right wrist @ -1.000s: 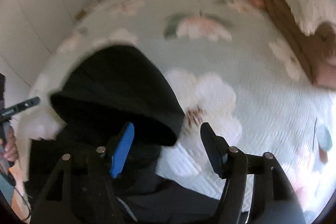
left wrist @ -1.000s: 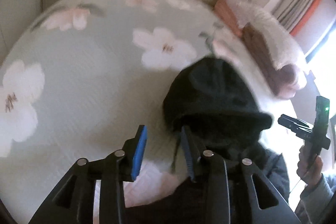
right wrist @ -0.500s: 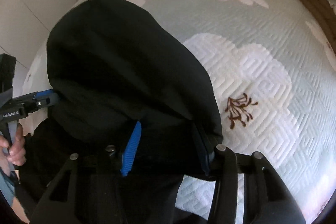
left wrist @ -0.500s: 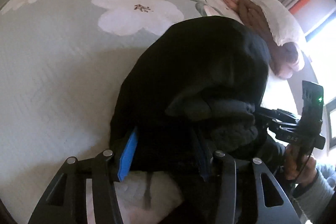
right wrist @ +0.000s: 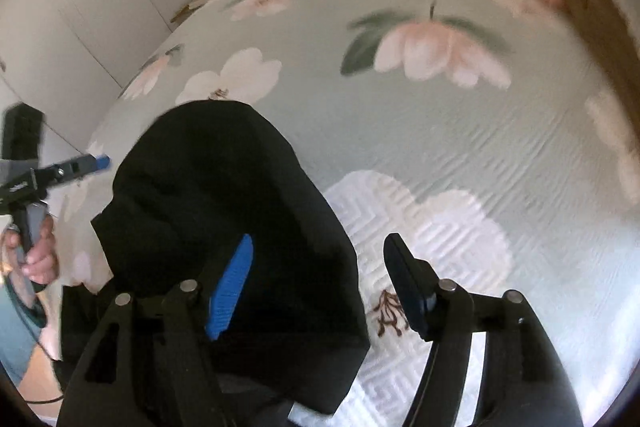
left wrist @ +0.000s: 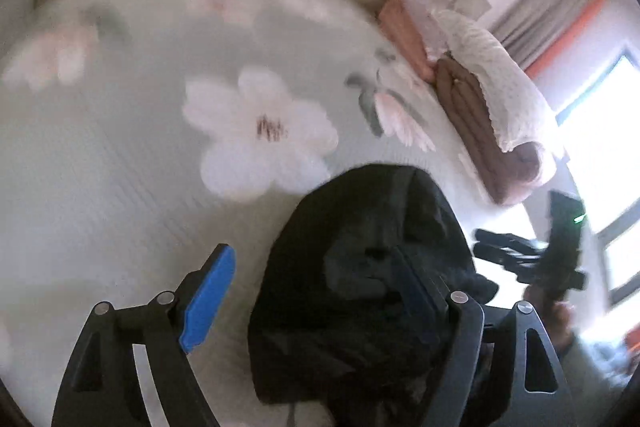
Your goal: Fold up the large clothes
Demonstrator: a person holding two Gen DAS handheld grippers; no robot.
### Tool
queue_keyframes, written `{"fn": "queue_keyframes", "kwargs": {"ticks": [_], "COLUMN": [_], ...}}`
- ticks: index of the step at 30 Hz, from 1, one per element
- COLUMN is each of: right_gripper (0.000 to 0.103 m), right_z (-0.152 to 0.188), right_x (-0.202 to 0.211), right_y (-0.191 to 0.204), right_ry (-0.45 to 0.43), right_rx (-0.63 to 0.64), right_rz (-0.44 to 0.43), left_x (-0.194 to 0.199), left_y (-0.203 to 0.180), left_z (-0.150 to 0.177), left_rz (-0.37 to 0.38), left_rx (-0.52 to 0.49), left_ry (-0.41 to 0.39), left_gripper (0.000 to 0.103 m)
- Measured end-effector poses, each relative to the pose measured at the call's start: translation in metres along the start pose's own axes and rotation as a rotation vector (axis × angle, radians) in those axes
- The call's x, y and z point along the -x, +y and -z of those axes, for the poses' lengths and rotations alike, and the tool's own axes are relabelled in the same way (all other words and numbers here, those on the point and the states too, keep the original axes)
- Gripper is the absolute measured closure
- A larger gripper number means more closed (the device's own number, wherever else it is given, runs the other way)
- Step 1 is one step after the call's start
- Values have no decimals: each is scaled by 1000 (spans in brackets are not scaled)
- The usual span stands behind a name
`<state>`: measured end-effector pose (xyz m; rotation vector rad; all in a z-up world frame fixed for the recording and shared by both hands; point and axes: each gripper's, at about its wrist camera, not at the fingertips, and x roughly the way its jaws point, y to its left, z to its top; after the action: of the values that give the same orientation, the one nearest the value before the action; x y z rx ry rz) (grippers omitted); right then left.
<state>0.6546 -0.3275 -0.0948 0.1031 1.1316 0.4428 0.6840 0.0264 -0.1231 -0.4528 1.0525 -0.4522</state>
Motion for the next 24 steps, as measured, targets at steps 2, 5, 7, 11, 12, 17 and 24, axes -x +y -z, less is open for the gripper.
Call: {"fn": "queue_keyframes", "kwargs": {"ticks": [2,5,7,11,12,17,24], "right_gripper": [32,33,47,78,81,84,84], "right_z": [0,0,2,5,7,31,88], "right_x": [-22,-49,-49,-25,-15,72,180], "right_y": [-13,-21,-7,25,30,71,128], "right_ry": [60,110,100,64,48,-79,-225], "right_rx": [-34,-63,-6,123,138,260,374], "right_rz": [-66,-148,-132,-53,-45,19,123], "left_x": [-27,-58,-58,-50,-38,42,148], "left_y": [19,29,17,-25,-39,-94,-162], "left_z": [-2,16,23,34,39,62,122], "left_rz": [117,220,180,55,28,22,-2], "left_rx": [75,135,75,-111,-165,-313,-480], "left_ry": [102,203,173,143,116,-22,-161], "left_gripper": [22,23,33,87,88,91,90]}}
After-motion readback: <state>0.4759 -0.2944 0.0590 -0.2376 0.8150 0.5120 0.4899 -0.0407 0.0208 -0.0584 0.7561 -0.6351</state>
